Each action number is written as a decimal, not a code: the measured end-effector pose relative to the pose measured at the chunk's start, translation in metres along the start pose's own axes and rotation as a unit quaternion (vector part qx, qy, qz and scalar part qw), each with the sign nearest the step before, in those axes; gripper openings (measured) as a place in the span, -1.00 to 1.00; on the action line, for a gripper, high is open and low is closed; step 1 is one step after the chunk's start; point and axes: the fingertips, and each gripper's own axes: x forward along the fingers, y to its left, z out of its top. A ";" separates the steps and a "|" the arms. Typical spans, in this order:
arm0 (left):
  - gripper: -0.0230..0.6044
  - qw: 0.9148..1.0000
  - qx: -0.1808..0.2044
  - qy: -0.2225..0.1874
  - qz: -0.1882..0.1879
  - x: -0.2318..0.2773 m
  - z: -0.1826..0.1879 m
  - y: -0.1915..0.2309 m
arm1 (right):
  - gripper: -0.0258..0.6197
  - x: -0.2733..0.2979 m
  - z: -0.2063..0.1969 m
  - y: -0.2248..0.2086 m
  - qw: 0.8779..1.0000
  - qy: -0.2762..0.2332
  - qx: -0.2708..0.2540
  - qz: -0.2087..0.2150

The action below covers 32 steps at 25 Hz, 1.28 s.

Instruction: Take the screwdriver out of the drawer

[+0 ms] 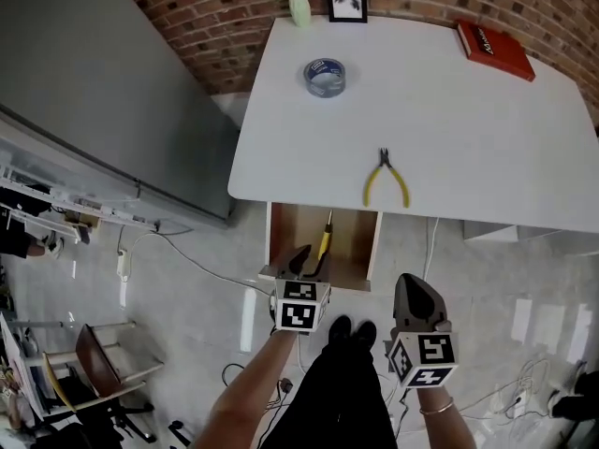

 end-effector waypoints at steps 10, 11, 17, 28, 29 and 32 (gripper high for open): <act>-0.43 0.999 -0.009 0.041 -0.001 0.054 -0.025 0.006 | -0.92 0.028 -0.041 -0.007 1.000 0.022 0.015 0.007; -0.43 0.999 -0.007 0.045 -0.003 0.058 -0.026 0.006 | -0.92 0.030 -0.043 -0.007 1.000 0.023 0.016 0.007; -0.42 0.997 0.005 0.079 -0.002 0.091 -0.034 0.006 | -0.92 0.040 -0.053 -0.016 0.999 0.025 0.029 0.001; -0.42 0.989 0.018 0.147 0.004 0.126 -0.058 0.018 | -0.92 0.046 -0.068 -0.026 0.999 0.031 0.041 -0.007; -0.42 0.989 0.020 0.149 0.005 0.128 -0.059 0.019 | -0.92 0.047 -0.069 -0.027 0.999 0.032 0.042 -0.008; -0.42 0.987 0.024 0.158 0.006 0.136 -0.064 0.022 | -0.92 0.051 -0.073 -0.027 0.998 0.034 0.043 -0.008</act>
